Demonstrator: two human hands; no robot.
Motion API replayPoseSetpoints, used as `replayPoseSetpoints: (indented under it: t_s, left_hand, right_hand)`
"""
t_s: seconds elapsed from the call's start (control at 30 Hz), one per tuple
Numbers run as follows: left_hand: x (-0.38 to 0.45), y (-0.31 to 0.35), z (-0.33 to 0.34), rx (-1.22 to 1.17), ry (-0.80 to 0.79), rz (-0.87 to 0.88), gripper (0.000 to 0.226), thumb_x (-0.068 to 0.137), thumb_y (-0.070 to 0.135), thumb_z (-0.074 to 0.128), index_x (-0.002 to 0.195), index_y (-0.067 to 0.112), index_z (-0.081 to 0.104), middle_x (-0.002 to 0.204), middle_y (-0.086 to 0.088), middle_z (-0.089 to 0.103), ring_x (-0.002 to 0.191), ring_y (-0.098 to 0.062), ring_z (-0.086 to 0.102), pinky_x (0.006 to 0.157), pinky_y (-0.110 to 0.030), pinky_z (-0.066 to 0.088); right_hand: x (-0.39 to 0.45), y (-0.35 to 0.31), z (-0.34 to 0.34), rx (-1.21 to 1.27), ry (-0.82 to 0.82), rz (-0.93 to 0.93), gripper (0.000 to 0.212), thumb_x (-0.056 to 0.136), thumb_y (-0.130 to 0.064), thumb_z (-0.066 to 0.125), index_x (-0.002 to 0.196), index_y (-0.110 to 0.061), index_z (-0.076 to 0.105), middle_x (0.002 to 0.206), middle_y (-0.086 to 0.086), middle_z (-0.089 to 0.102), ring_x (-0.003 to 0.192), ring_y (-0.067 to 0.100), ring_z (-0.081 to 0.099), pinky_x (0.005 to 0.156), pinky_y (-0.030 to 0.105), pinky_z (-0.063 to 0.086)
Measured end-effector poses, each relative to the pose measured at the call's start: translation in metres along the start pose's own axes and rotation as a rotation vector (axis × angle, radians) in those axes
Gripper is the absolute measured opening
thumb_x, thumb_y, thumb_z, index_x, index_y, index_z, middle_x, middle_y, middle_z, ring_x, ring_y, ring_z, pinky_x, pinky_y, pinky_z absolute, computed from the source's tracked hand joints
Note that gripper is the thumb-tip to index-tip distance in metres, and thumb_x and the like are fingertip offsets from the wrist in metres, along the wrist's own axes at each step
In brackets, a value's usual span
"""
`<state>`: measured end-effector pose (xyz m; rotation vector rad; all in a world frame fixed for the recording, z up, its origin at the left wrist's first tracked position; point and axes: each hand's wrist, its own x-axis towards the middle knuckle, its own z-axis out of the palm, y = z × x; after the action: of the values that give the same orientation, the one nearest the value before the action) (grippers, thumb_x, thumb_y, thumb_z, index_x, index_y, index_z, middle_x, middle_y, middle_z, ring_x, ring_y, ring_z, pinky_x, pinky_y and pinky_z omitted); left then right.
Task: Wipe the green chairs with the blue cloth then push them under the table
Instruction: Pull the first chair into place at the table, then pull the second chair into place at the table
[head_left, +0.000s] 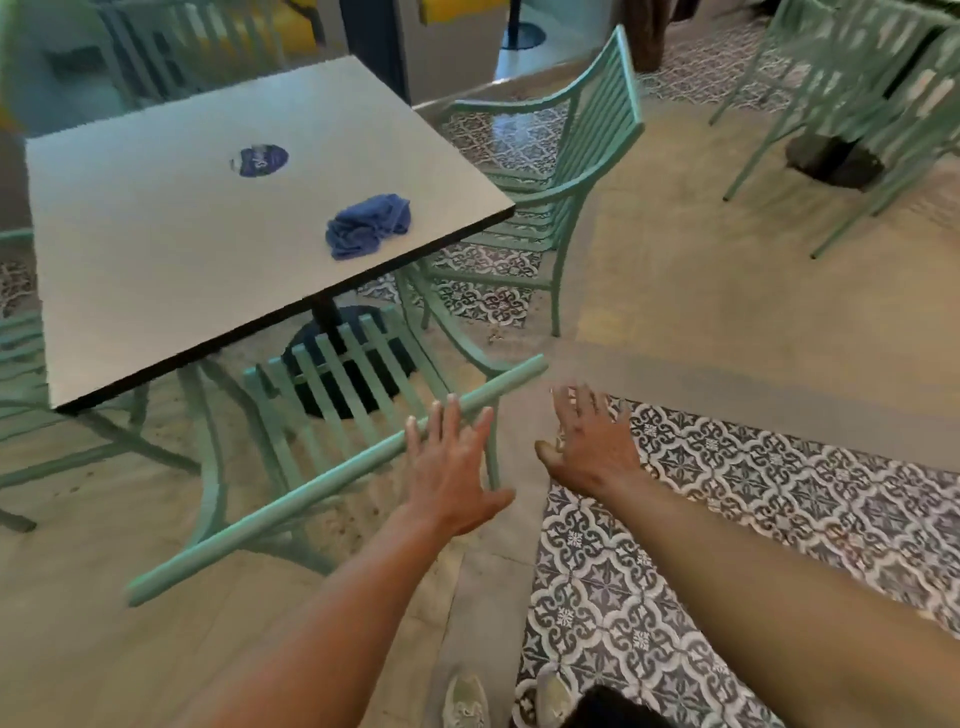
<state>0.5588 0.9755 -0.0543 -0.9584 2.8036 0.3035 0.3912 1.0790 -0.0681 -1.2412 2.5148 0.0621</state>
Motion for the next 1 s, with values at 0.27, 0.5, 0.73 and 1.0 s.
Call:
replayPoseSetpoints:
  t_s: [0.27, 0.5, 0.73, 1.0]
  left_hand:
    - [0.098, 0.176, 0.026, 0.086, -0.213, 0.348, 0.084, 0.087, 0.069, 0.04, 0.154, 0.024, 0.017, 0.163, -0.011, 0.009, 0.149, -0.03, 0.004, 0.119, -0.055, 0.005]
    - [0.185, 0.309, 0.039, 0.136, -0.334, 0.324, 0.086, 0.085, 0.077, 0.035, 0.153, 0.027, 0.024, 0.161, -0.008, 0.02, 0.148, -0.029, 0.015, 0.117, -0.057, 0.014]
    - [0.267, 0.4, 0.03, 0.121, -0.309, 0.281, 0.085, 0.085, 0.076, 0.036, 0.151, 0.023, 0.029, 0.156, -0.009, 0.031, 0.143, -0.03, 0.025, 0.114, -0.055, 0.021]
    - [0.364, 0.439, 0.023, 0.107, -0.31, 0.219, 0.083, 0.086, 0.075, 0.035, 0.15, 0.021, 0.031, 0.153, -0.008, 0.035, 0.141, -0.03, 0.027, 0.111, -0.055, 0.024]
  right_hand:
    - [-0.053, 0.178, 0.001, 0.198, -0.114, 0.398, 0.08, 0.092, -0.069, 0.027, 0.154, -0.024, 0.004, 0.162, 0.01, -0.001, 0.148, 0.036, -0.003, 0.115, 0.062, -0.002]
    - [-0.032, 0.316, -0.016, 0.276, -0.228, 0.515, 0.08, 0.09, -0.07, 0.034, 0.153, -0.026, 0.012, 0.161, 0.011, 0.011, 0.147, 0.037, 0.01, 0.114, 0.064, 0.008]
    - [0.024, 0.413, -0.052, 0.276, -0.265, 0.503, 0.081, 0.088, -0.071, 0.04, 0.152, -0.025, 0.02, 0.16, 0.011, 0.019, 0.144, 0.037, 0.02, 0.113, 0.062, 0.014]
    - [0.12, 0.488, -0.088, 0.246, -0.269, 0.413, 0.073, 0.089, -0.064, 0.039, 0.148, -0.023, 0.026, 0.151, 0.009, 0.034, 0.137, 0.034, 0.031, 0.106, 0.056, 0.026]
